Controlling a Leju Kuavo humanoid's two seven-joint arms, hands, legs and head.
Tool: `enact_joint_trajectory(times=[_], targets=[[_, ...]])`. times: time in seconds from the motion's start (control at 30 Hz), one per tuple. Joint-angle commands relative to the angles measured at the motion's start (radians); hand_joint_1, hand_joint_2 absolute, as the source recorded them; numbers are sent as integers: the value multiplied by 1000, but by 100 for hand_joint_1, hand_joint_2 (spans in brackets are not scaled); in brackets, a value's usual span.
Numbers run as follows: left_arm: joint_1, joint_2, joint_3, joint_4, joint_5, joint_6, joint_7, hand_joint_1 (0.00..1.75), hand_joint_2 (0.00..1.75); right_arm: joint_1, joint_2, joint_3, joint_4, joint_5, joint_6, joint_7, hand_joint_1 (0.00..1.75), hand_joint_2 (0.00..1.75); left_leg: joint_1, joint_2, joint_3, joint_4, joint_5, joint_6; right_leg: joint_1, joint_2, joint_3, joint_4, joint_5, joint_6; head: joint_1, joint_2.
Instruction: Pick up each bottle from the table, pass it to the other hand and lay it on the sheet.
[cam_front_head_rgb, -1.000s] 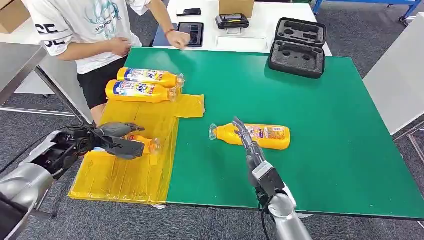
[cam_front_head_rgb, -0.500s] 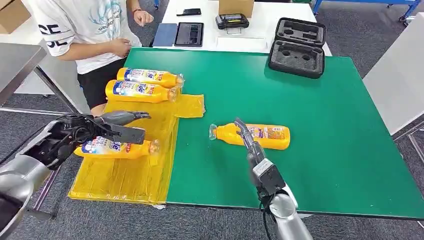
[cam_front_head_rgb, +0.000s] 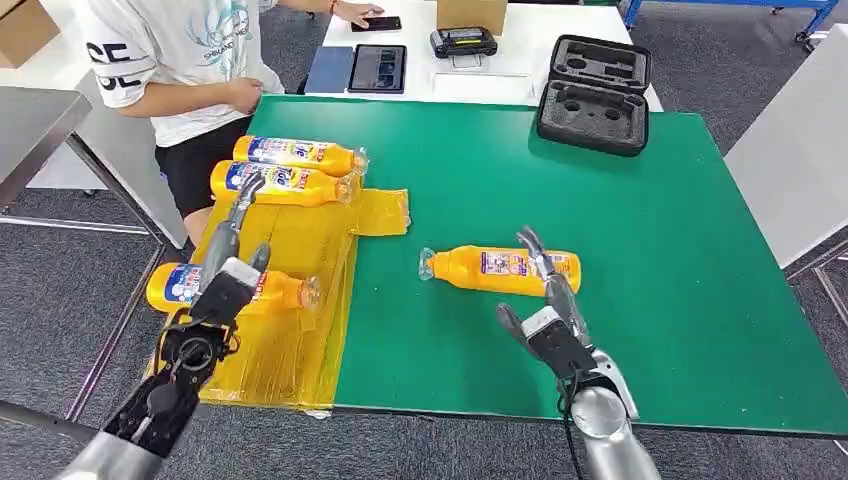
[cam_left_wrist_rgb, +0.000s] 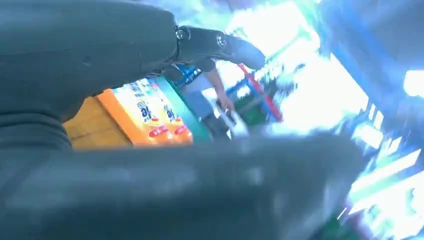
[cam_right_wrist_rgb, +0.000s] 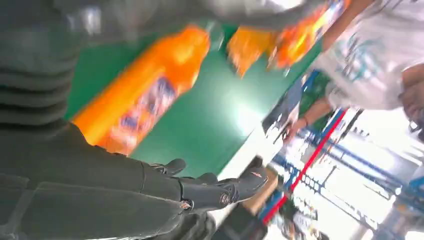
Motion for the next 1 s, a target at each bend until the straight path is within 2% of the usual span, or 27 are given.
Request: enact_joint_trajectory(times=[0.03, 0.17, 0.3, 0.43, 0.5, 0.53, 0.67, 0.97, 1.0], targets=[[227, -198, 237, -227, 32, 38, -64, 0, 175, -176, -69, -33, 205, 116, -49, 49, 0, 175, 1, 2, 4, 0, -2, -1, 1, 2, 4, -1, -1, -1, 0, 0], [240, -212, 250, -232, 36, 43, -76, 0, 175, -257, -91, -21, 339, 134, -42, 58, 0, 175, 1, 4, 5, 0, -2, -1, 2, 4, 5, -1, 0, -2, -1, 0], [224, -222, 254, -205, 31, 46, -79, 0, 175, -331, -111, 19, 504, 164, -17, 79, 0, 175, 2, 2, 4, -1, -1, -1, 2, 1, 5, -1, 0, -1, 0, 0], [239, -228, 258, -230, 5, 72, -77, 0, 175, -500, -102, 104, 754, 219, 21, 117, 0, 175, 2, 4, 3, 0, 0, 0, 2, 4, 3, 0, 1, 0, 0, 0], [242, -229, 258, -231, 3, 74, -77, 0, 175, -516, -97, 109, 764, 221, 23, 120, 0, 175, 3, 7, 8, 0, -3, -1, 3, 7, 7, 1, 0, -2, -1, 0], [243, -230, 258, -234, 1, 75, -74, 0, 175, -535, -96, 127, 791, 235, 39, 135, 0, 175, 2, 4, 4, 0, 0, 0, 1, 4, 3, 1, 1, 0, 0, 0], [242, -233, 259, -228, -3, 80, -72, 0, 175, -584, -88, 161, 840, 253, 74, 149, 0, 175, 2, 1, 2, 0, 1, 1, 2, 1, 3, 1, 1, 0, -1, 0], [251, -234, 259, -227, -3, 95, -70, 0, 175, -649, -60, 225, 896, 277, 115, 177, 0, 175, 1, 0, 1, 0, 1, 1, 1, 0, 2, 1, 1, 0, -1, 0], [253, -233, 259, -226, -3, 96, -70, 0, 175, -654, -59, 233, 903, 281, 122, 181, 0, 175, 3, 2, 7, 1, -2, -1, 2, 2, 7, 2, -1, -1, 0, 0]])
